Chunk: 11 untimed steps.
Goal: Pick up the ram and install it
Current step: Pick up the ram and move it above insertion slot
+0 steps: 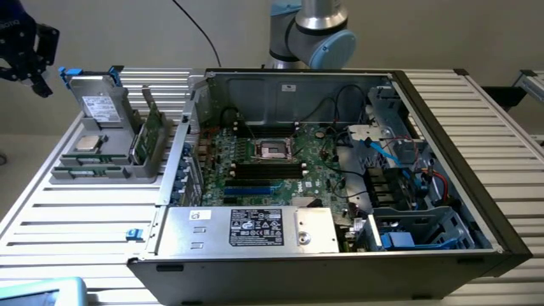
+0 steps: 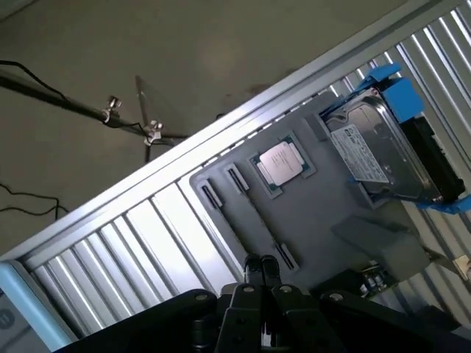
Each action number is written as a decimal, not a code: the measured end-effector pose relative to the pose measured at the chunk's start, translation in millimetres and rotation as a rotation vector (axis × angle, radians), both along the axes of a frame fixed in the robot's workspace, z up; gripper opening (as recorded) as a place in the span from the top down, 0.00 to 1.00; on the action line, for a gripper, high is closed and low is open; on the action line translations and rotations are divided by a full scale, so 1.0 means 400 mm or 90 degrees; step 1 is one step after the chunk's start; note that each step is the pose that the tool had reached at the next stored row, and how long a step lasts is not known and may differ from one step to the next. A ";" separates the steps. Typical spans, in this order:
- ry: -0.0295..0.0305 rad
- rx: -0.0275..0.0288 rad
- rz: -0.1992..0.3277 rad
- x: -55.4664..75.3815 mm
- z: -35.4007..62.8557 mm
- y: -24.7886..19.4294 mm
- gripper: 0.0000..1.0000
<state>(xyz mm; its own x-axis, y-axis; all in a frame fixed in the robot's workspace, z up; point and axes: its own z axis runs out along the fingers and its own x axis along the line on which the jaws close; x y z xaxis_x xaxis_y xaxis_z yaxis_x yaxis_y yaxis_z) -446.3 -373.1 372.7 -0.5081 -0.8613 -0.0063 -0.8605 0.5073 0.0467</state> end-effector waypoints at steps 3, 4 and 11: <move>-0.0009 -0.0010 0.034 0.000 0.000 0.000 0.89; -0.0014 -0.0016 0.046 0.000 0.000 0.000 0.89; -0.0071 -0.0064 0.119 0.000 0.000 0.000 0.89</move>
<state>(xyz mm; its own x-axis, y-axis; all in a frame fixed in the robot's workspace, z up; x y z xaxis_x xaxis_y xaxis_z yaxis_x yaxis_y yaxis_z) -446.3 -373.1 372.7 -0.3390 -0.9408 -0.0019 -0.9403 0.3387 0.0323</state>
